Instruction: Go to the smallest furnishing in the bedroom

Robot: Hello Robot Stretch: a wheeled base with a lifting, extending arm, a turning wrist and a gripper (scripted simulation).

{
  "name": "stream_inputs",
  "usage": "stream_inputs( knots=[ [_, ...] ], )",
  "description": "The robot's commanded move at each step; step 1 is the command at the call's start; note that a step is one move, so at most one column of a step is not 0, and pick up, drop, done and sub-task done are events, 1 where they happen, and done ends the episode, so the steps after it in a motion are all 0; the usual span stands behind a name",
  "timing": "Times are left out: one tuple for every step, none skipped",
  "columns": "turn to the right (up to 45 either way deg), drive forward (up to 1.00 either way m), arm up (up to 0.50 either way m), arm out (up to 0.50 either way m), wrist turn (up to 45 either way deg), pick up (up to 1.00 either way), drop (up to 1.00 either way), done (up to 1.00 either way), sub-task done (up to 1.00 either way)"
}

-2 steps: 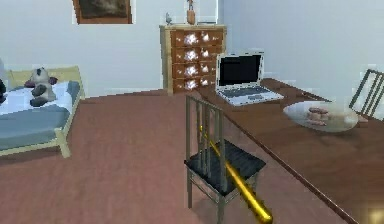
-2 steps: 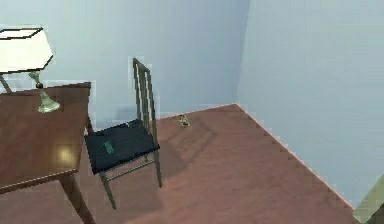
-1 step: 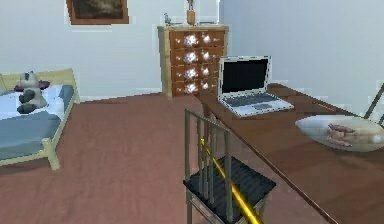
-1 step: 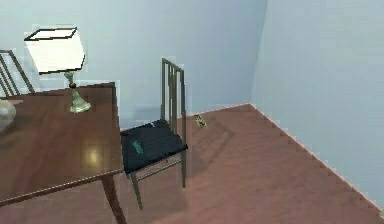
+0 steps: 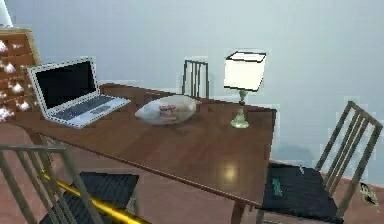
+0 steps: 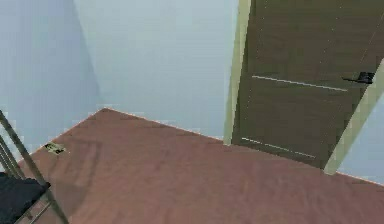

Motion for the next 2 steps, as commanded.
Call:
stream_inputs(
  knots=[
    [45.0, 0.00, 0.00, 0.00, 0.0, 0.00, 0.00, 0.00, 0.00],
    [24.0, 0.00, 0.00, 0.00, 0.0, 0.00, 0.00, 0.00, 0.00]
  ],
)
